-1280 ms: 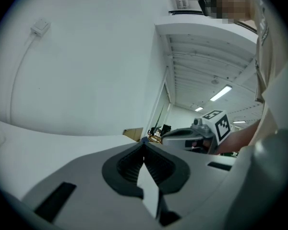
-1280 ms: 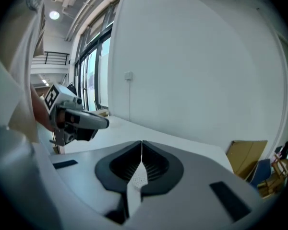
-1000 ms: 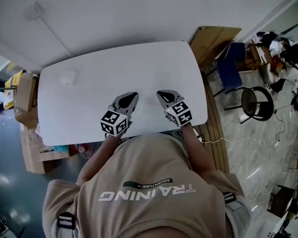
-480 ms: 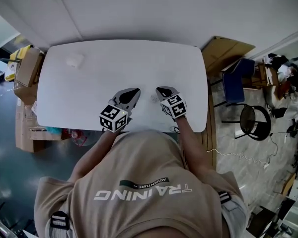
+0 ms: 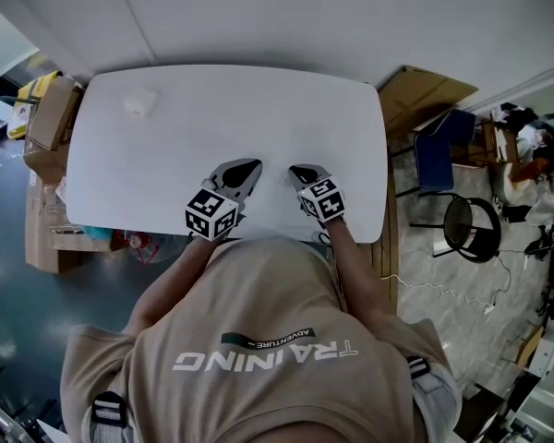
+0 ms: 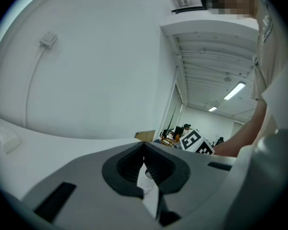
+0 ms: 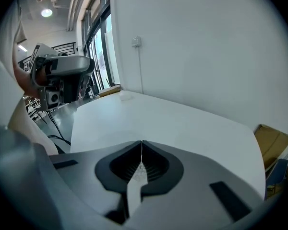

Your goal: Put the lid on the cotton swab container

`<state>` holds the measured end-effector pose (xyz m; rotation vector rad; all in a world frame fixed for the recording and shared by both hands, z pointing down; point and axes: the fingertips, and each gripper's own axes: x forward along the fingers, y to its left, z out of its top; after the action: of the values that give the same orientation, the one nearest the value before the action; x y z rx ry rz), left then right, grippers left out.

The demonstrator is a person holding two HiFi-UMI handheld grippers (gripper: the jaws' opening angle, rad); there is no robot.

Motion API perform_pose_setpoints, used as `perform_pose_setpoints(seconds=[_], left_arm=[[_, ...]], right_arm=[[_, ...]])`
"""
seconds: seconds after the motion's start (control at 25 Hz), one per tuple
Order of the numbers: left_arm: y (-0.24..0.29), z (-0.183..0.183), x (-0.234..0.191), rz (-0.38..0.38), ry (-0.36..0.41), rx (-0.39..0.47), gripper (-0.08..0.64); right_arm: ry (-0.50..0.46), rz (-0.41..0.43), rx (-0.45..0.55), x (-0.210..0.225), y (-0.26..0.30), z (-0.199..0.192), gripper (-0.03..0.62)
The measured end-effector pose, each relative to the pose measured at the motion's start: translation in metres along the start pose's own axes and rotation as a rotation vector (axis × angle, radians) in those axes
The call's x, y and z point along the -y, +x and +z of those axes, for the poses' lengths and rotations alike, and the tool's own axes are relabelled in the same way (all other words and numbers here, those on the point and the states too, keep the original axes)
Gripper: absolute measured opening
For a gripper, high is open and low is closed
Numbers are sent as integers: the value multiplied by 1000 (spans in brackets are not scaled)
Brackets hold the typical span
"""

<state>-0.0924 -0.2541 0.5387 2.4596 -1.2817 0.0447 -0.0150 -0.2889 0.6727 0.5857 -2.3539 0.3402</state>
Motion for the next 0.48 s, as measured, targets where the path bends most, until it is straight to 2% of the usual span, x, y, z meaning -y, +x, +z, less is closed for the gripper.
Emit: perform_pose_setpoints(seconds=[0.48], left_arm=[[-4,-7,8,-24,5,-15,13]], right_arm=[[-16,5,-56,-8,11,-19,20]])
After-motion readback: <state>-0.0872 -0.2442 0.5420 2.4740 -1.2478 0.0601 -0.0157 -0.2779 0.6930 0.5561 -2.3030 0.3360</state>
